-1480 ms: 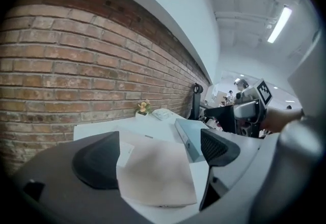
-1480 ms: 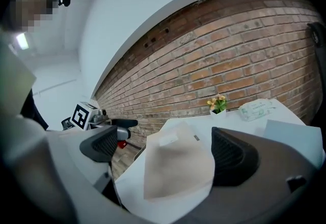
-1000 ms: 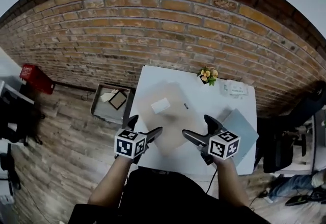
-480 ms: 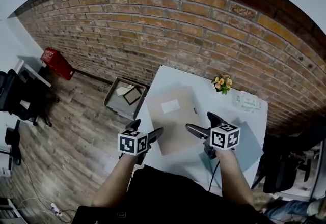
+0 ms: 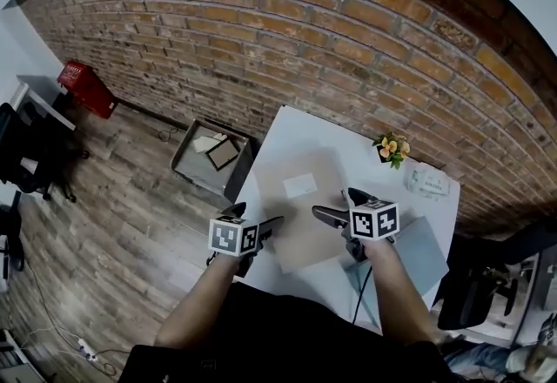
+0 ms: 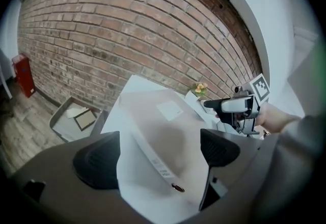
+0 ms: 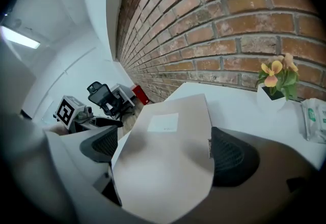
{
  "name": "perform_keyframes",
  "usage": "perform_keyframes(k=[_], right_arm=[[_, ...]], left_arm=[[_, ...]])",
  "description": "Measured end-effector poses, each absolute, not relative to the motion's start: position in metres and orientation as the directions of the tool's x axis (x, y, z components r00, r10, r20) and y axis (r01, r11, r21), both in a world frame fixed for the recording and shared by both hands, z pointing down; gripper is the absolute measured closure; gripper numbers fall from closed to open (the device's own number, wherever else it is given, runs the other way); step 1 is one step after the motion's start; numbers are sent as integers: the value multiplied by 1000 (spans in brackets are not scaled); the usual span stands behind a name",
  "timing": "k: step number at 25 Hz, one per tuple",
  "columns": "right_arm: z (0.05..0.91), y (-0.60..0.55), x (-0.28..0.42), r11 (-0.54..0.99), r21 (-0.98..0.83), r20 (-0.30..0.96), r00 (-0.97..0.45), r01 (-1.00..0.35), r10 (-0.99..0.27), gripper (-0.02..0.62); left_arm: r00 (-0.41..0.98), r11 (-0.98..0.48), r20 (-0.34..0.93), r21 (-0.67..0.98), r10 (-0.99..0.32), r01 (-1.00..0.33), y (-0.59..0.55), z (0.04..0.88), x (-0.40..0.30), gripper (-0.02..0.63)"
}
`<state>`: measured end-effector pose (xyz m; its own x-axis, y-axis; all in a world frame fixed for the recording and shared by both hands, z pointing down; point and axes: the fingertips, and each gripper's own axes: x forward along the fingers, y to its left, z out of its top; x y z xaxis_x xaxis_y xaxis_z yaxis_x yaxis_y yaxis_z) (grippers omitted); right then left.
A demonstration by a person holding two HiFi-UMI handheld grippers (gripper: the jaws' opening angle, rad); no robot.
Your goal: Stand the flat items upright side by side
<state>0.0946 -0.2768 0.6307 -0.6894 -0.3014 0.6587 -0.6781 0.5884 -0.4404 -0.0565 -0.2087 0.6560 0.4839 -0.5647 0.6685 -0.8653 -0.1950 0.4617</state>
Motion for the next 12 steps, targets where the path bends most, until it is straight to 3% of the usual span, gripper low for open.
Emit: perform_keyframes(k=[12], right_arm=[[678,-305,105,562,-371,761,-589,-740,-272,12]], left_arm=[[530,-158,704,524,-472,-837,-229,701,-55,95]])
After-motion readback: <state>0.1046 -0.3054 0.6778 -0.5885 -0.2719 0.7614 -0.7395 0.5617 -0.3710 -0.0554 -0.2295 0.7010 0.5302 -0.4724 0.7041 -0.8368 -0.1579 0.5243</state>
